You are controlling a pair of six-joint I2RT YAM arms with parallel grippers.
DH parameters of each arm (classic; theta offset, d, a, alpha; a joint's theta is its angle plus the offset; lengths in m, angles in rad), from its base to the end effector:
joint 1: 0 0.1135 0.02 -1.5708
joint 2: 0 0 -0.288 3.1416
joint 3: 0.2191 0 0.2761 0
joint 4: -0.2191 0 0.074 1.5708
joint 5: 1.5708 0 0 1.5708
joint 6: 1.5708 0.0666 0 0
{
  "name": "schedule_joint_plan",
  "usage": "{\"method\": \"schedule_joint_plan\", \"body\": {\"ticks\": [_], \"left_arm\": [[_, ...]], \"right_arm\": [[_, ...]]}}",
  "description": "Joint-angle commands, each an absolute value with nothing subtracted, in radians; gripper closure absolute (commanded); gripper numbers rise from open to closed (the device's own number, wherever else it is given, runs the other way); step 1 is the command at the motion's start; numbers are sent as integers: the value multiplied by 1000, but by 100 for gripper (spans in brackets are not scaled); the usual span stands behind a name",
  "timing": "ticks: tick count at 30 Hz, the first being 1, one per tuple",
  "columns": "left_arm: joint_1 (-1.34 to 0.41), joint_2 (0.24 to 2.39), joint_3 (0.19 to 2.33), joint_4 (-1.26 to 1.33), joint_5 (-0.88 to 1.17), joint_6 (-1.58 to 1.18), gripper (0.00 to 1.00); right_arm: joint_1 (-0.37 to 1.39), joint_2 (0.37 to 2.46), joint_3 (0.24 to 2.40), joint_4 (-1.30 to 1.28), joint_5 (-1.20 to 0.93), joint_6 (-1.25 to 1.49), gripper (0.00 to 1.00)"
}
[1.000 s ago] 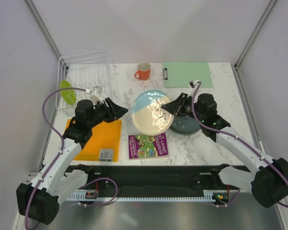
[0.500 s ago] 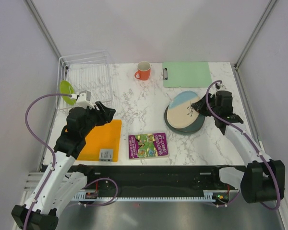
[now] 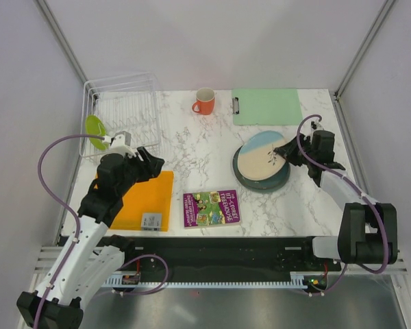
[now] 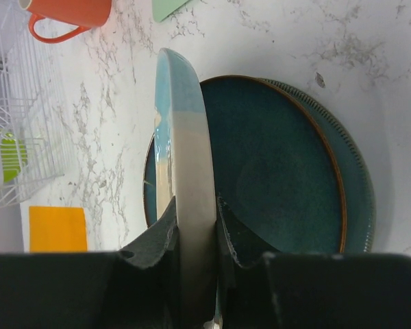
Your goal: Unload the plates from the dish rack
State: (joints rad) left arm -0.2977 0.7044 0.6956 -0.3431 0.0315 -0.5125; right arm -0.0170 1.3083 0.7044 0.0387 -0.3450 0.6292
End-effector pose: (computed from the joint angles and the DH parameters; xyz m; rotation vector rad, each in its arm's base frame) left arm 0.1930 -0.0614 0.3092 -0.1891 1.9559 -0.5690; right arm 0.3169 0.0171 0.2148 0.4933 2.1299 0.7222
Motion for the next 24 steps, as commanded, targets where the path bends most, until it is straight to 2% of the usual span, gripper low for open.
{"method": "schedule_joint_plan", "body": {"ticks": [1,5,6,7,11,18,22,24], "left_arm": [[-296,704,681,-331,25,-471,36],[-296,707,680,-331,20,-468,36],[-298,707,681,-331,21,-468,36],[-296,707,681,-331,20,-466,36],[-298,721,684,-331,21,-465,36],[-296,732,686,-330,25,-468,36],[-296,735,702,-336,-26,-440,36],[-296,747,718,-350,-84,-427,31]], "right_arm": [[-32,1371,677,97,-452,627,94],[-35,1408,661,92,-462,615,85],[-35,1405,657,91,-456,612,68],[-35,1410,657,84,-454,609,59],[-35,1425,673,9,-436,574,44],[-34,1408,704,-107,-370,496,27],[-34,1391,755,-204,-299,425,26],[-34,1388,793,-274,-238,404,24]]}}
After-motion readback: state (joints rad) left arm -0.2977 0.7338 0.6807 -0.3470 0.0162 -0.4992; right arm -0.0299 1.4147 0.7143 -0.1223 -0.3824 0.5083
